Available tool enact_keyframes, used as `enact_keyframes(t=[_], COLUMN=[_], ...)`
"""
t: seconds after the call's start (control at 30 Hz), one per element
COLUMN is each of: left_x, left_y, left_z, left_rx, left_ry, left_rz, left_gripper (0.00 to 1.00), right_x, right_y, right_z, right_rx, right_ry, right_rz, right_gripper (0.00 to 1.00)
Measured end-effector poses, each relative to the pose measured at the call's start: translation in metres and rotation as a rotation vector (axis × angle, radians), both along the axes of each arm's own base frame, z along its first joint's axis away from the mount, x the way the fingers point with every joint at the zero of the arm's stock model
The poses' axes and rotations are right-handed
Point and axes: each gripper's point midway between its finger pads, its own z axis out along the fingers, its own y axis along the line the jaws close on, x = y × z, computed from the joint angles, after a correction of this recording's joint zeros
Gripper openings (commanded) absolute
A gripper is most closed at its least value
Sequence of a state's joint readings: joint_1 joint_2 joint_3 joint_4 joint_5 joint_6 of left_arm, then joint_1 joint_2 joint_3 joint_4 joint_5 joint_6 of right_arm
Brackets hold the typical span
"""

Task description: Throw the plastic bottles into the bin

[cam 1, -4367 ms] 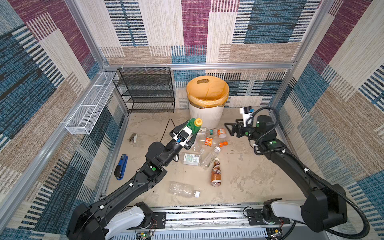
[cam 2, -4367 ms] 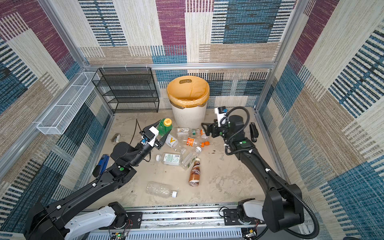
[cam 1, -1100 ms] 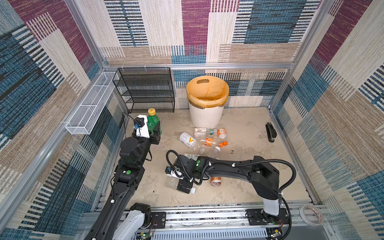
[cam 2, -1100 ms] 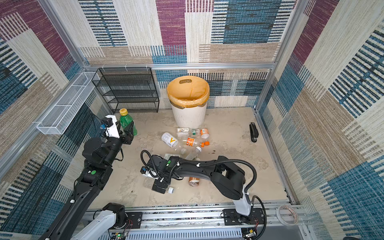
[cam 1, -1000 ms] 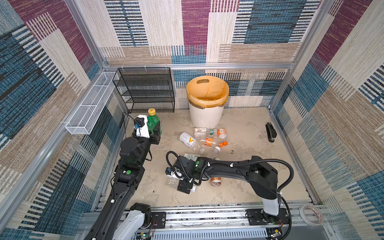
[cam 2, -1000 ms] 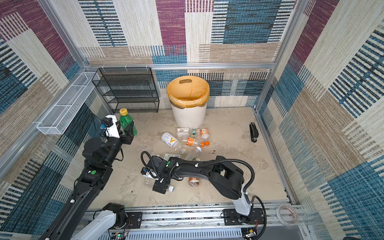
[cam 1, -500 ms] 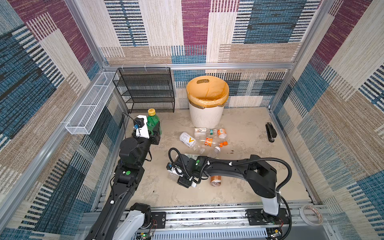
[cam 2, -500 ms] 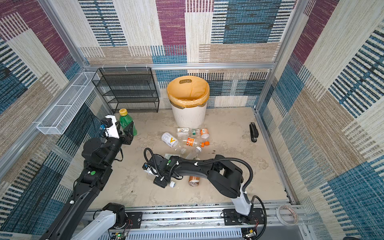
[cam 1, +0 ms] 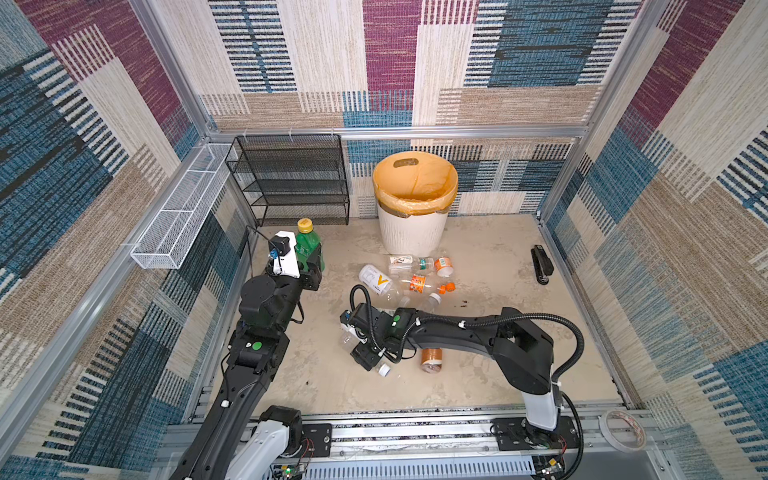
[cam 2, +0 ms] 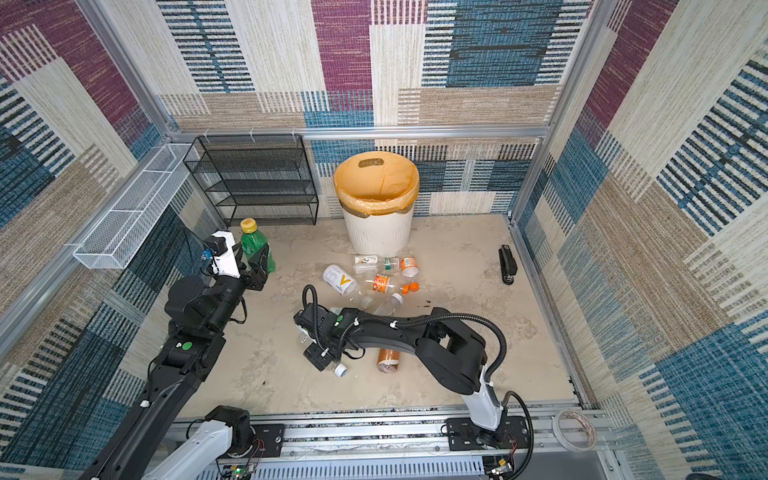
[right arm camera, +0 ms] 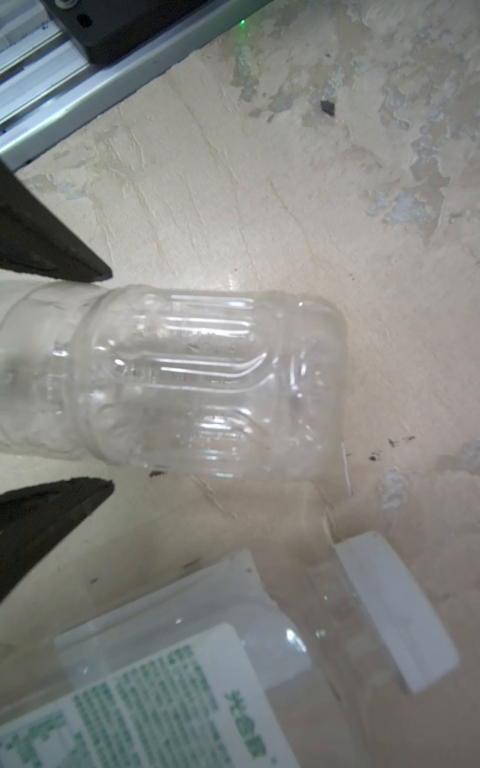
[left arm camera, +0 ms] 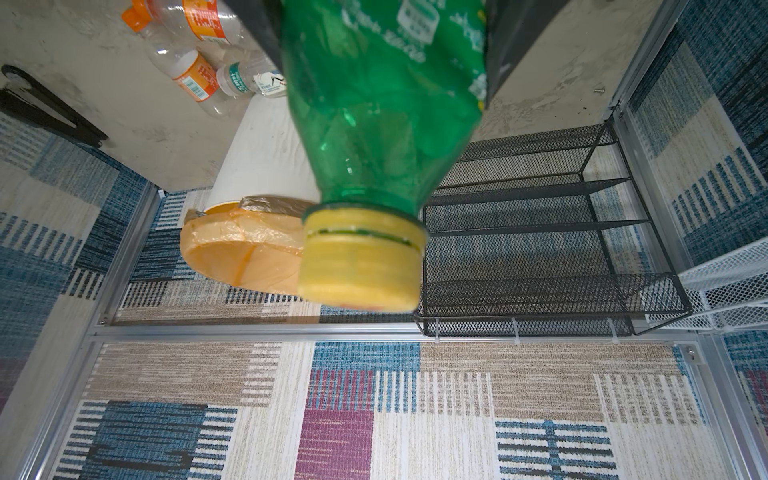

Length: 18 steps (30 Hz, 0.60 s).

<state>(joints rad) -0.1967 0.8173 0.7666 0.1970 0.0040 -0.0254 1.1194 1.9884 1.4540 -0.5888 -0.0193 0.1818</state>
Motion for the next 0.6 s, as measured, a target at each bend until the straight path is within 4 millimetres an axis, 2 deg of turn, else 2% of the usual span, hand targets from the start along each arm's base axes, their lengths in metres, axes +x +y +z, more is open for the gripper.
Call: enact_keyframes(t=[0.33, 0.6], left_x=[0.000, 0.000], left_y=[0.000, 0.000], left_z=[0.000, -0.002], left_rx=[0.000, 0.001], left_ry=[0.001, 0.003], left_rz=[-0.002, -0.002], left_gripper=[0.50, 0.50], right_x=[0.007, 0.016], right_y=[0.002, 0.003], right_z=[0.011, 0.050], right_rx=[0.033, 0.120], right_ry=[0.030, 0.020], right_rz=[-0.096, -0.113], right_gripper=[0.87, 0.90])
